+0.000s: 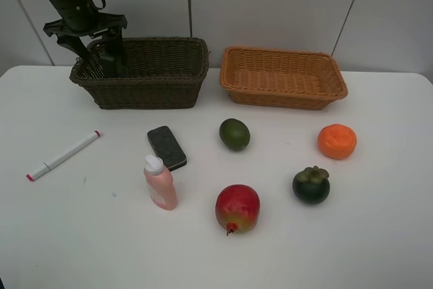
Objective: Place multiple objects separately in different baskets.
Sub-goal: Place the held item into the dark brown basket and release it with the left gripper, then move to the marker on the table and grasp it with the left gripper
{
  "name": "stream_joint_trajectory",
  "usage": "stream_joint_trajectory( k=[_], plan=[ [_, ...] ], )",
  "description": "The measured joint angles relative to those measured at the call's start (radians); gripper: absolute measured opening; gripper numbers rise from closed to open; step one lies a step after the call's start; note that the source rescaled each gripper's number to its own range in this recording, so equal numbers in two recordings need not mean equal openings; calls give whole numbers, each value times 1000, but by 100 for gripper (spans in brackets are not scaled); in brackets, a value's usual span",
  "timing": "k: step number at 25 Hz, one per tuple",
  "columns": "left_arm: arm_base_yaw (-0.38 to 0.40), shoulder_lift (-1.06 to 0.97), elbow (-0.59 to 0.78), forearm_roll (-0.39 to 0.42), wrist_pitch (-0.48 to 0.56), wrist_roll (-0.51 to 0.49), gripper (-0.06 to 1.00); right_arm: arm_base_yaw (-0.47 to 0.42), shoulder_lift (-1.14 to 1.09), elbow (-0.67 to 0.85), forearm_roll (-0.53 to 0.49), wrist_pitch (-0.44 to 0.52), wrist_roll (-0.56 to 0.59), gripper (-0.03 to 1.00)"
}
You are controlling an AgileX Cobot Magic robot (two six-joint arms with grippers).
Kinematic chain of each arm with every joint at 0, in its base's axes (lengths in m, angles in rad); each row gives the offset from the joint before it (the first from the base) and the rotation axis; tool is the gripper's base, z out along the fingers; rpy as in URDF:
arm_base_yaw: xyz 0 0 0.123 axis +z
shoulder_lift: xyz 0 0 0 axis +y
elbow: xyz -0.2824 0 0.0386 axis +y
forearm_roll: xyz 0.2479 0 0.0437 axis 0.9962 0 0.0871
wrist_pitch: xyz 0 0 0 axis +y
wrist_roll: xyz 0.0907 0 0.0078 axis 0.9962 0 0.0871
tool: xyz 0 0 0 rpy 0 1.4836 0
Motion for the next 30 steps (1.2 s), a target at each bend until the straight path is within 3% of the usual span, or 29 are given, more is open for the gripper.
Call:
stream_joint_trajectory(
  k=[3,7,12,21,26,30],
  plan=[
    [0,-27,-16,-25,38,-1,100,0,0,0,0,0,0,100],
    [-1,-72,-73,-55,170,-1,100,0,0,0,0,0,0,100],
    [-2,-162,-7,-56,186,6,100,0,0,0,0,0,0,100],
    [-2,-600,618,-25,186,71,100,0,0,0,0,0,0,100],
    [-2,-745,883,89,173,143,100,0,0,0,0,0,0,100],
    [-2,-760,1045,205,-9,186,100,0,0,0,0,0,0,100]
  ],
)
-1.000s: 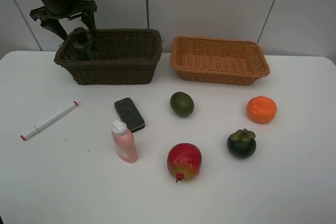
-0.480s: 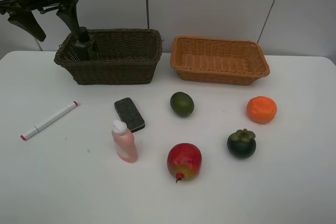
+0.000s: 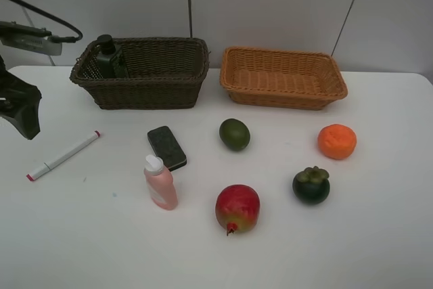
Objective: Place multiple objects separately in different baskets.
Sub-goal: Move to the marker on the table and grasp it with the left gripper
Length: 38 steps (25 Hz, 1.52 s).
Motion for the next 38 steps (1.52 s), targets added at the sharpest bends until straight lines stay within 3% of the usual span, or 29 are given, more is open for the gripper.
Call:
stream_joint_trajectory(
  k=[3,7,20,28,30,31,32,34,36,38],
  plan=[
    [0,20,50,9,-172,9,100,0,0,0,0,0,0,100],
    [0,81,56,8,-290,15,100,0,0,0,0,0,0,100],
    [0,384,61,-1,-443,16,100,0,0,0,0,0,0,100],
    [0,414,61,-12,-454,18,97,0,0,0,0,0,1,100],
    [0,414,61,-18,-454,19,84,0,0,0,0,0,1,100],
    [0,414,61,-19,-454,19,72,0,0,0,0,0,1,100],
    [0,414,61,-19,-454,19,60,0,0,0,0,0,1,100],
    [0,416,61,-19,-450,16,25,0,0,0,0,0,1,100],
    [0,417,61,-17,-443,11,0,0,0,0,0,0,1,100],
    [0,417,61,-15,-442,8,1,0,0,0,0,0,1,100]
  ],
)
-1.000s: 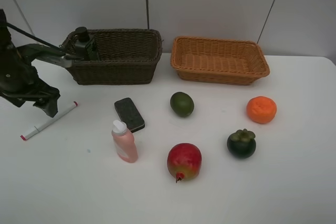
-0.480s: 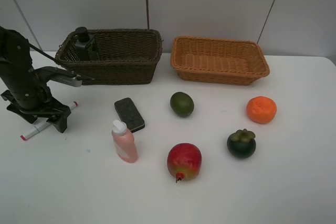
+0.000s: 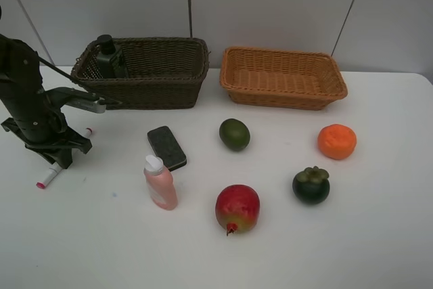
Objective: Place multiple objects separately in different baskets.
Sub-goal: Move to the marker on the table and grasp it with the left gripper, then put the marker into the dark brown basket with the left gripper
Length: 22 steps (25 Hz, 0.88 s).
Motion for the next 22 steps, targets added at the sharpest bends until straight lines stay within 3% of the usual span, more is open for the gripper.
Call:
stream_joint_trajectory(
  k=[4,9,16,22],
  plan=[
    [0,-6,-11,-17,25,0,1,0,0,0,0,0,0,100],
    [0,-126,-88,-113,106,1,1,0,0,0,0,0,0,100],
    [0,-223,-333,-312,188,6,1,0,0,0,0,0,0,100],
    [0,-68,-583,-381,180,6,1,0,0,0,0,0,0,100]
  ],
)
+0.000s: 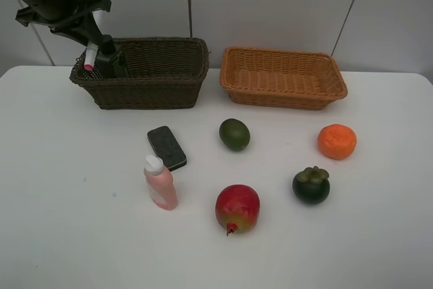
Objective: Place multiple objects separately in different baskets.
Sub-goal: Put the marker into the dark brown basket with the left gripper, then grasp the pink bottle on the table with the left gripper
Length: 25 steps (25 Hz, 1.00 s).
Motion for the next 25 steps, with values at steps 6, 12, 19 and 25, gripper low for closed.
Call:
stream_joint_trajectory(
  k=[6,12,19,25],
  plan=[
    [0,192,-188,-62,-51,2,1,0,0,0,0,0,0,100],
    [-25,262,-250,-128,-66,81,35,0,0,0,0,0,0,100],
    [-46,263,-271,-127,-77,105,99,0,0,0,0,0,0,100],
    [-46,212,-296,-126,-13,105,100,0,0,0,0,0,0,100]
  ],
)
